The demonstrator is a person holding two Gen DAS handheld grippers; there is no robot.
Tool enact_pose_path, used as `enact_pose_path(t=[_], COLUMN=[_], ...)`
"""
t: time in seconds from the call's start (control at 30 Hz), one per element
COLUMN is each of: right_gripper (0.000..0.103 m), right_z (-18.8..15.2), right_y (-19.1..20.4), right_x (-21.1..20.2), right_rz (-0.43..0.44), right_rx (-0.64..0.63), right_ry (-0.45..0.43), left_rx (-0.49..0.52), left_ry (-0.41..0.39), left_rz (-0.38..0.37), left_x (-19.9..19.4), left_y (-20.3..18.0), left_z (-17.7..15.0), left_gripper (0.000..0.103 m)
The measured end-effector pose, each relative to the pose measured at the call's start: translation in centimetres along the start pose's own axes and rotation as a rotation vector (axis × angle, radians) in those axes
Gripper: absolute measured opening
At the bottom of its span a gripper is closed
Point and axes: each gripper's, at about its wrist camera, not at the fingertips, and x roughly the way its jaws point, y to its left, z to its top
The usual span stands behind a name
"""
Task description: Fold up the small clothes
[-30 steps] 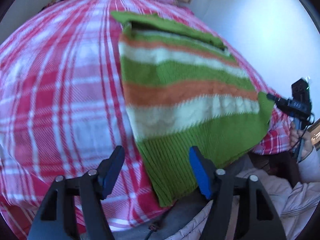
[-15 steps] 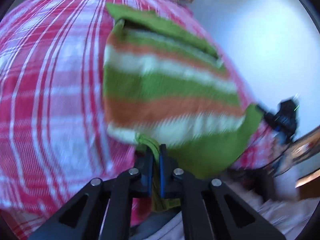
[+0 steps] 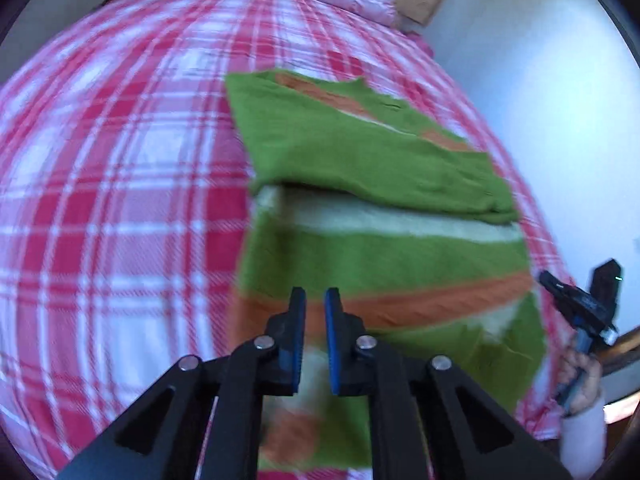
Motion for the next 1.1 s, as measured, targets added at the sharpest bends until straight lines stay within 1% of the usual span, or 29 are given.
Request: enact_pose_path(t=[0.07,0.1,0.13,0.17,0.2,0.23,0.27,0.3,0.33,0.37,0.4,0.43,0.47,0.5,0.53,0.57,0.6,0.63,0.67,0.7,0.73,0.77,0.83,0.87,0.93,1.0,1.1], right_gripper=[0.005,0.005,0.005,0.006,0.006,0.006,0.009,0.016,0.045,0.080,0.088,0.088,0.088,0.088,0.088,0.088,0.087,0.087,0.081,0.078,0.071,0.061,0.048,0.048,0.048,0.048,0.048], right_z=[-0.3,-0.5,-0.8,-1.0,-1.3,-1.7,-2.0,-2.3,-2.6,-2.9,-3.3,-3.7,-3.9,-4.0,-4.1,-4.2,-4.4,-4.6,-4.7,-4.8,-4.9,-5.1,-5.2,-5.2,-5.0,-4.9,-4.9], right_y=[-0.1,0.0,0.2,0.4,0.6,0.9,1.3,1.7,2.1,2.3,2.6,3.0,3.4,3.8,4.3,4.5,4.8,5.1,5.3,5.5,5.6,5.7,5.8,5.8,5.8,5.9,6.4], right_x=[-0.3,-0.7,-1.3,-1.6,-2.1,-2.6,-2.8,-3.0,-3.2,-3.3,-3.7,-4.0,-4.2,-4.4,-4.7,-5.0,-5.3,-5.6,-5.9,-6.2,-6.5,-6.6,-6.5,-6.2,-5.4,-4.7,-3.4], right_rz=[0.014,0.027,0.058,0.077,0.118,0.147,0.155,0.160,0.171,0.191,0.218,0.238,0.230,0.203,0.154,0.130,0.104,0.080,0.066,0.049,0.027,-0.003,-0.062,-0.086,-0.144,-0.160,-0.157], right_rx=[0.005,0.002,0.001,0.004,0.014,0.021,0.013,0.001,-0.004,-0.001,0.006,0.008,-0.001,-0.017,-0.050,-0.072,-0.106,-0.138,-0.161,-0.185,-0.211,-0.236,-0.280,-0.299,-0.338,-0.371,-0.421], right_ry=[-0.009,-0.018,-0.027,-0.032,-0.041,-0.049,-0.052,-0.051,-0.052,-0.059,-0.078,-0.090,-0.083,-0.079,-0.084,-0.086,-0.081,-0.075,-0.073,-0.072,-0.072,-0.074,-0.060,-0.053,-0.049,-0.029,0.013], left_rx=[0.036,0.070,0.097,0.134,0.195,0.234,0.280,0.342,0.397,0.443,0.471,0.491,0.501,0.509,0.513,0.519,0.519,0.505,0.481,0.455,0.435,0.418,0.419,0.441,0.474,0.471,0.443], left_ry=[-0.014,-0.031,-0.041,-0.054,-0.072,-0.084,-0.100,-0.112,-0.121,-0.131,-0.139,-0.129,-0.107,-0.057,-0.030,0.009,0.030,0.038,0.027,0.023,0.028,0.033,0.032,0.025,0.016,0.019,0.027], left_rz=[-0.013,-0.038,-0.043,-0.044,-0.045,-0.051,-0.064,-0.082,-0.084,-0.071,-0.051,-0.035,-0.037,-0.050,-0.049,-0.033,-0.020,-0.022,-0.043,-0.056,-0.063,-0.072,-0.080,-0.073,-0.064,-0.064,-0.098], left_x=[-0.5,-1.3,-1.7,-2.3,-2.9,-3.0,-3.3,-3.3,-3.2,-2.8,-2.1,-1.1,-0.5,0.9,1.3,2.5,3.2,3.7,3.6,3.4,3.4,3.4,3.2,3.1,2.8,2.6,2.8], left_y=[0.5,0.7,0.7,0.6,0.3,-0.5,-1.2,-2.1,-3.0,-3.7,-4.2,-4.7,-5.0,-5.4,-5.7,-6.0,-6.1,-6.0,-5.8,-5.6,-5.4,-5.3,-5.4,-5.9,-6.5,-6.6,-6.2], left_z=[0.2,0.1,-0.1,-0.5,-0.9,-0.8,-1.2,-1.5,-1.7,-1.8,-1.6,-1.4,-1.4,-1.4,-1.7,-1.8,-2.0,-2.2,-2.1,-2.2,-2.2,-2.2,-2.7,-3.1,-3.4,-3.4,-2.8], left_gripper=[0.013,0.017,0.031,0.042,0.065,0.081,0.084,0.090,0.094,0.095,0.095,0.095,0.094,0.087,0.075,0.069,0.066,0.067,0.067,0.067,0.066,0.063,0.053,0.051,0.038,0.031,0.031])
